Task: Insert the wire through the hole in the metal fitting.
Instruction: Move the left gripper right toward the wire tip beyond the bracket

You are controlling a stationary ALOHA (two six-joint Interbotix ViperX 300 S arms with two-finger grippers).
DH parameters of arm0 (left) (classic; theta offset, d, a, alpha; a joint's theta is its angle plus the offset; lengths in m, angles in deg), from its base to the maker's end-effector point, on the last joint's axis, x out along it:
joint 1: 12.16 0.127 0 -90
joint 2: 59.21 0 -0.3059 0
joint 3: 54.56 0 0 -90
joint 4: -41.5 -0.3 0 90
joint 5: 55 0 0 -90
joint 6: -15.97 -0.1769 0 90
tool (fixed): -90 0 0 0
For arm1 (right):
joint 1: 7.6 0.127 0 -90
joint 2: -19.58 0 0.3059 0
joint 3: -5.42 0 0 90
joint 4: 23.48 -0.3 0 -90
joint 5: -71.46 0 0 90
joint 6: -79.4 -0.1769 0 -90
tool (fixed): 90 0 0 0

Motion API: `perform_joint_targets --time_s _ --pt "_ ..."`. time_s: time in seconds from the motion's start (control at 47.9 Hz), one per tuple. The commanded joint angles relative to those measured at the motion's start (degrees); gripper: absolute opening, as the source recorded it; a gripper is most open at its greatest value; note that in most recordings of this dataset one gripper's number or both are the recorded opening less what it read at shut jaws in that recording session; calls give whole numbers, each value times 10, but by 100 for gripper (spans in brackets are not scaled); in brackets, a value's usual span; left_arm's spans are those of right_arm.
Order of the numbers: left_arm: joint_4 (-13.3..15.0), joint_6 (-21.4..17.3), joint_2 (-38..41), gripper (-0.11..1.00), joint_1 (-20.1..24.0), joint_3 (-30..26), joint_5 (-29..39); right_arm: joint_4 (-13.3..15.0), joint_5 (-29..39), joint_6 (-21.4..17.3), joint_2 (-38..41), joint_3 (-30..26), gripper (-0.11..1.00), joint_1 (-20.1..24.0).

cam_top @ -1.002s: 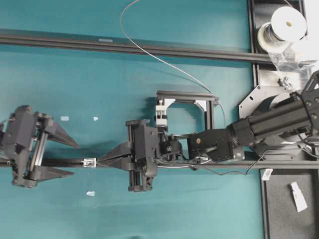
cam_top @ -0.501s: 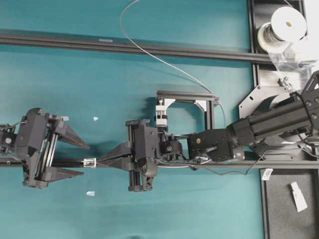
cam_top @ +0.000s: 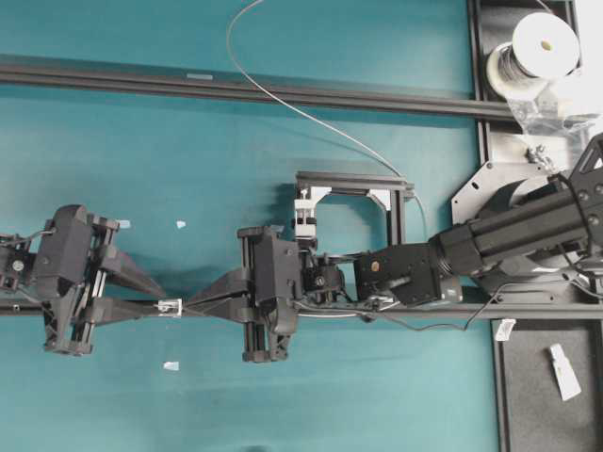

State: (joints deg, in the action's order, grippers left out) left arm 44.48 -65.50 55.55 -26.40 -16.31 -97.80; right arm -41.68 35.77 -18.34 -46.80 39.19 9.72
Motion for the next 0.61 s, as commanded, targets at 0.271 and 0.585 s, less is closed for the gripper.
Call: perform_joint_targets --time_s 0.271,0.585 --pt "0 4 -11 -8 1 -16 14 1 -4 0 -9 -5 0 -1" --pt "-1 4 -12 -10 -4 -20 38 1 -4 -3 -8 -5 0 -1"
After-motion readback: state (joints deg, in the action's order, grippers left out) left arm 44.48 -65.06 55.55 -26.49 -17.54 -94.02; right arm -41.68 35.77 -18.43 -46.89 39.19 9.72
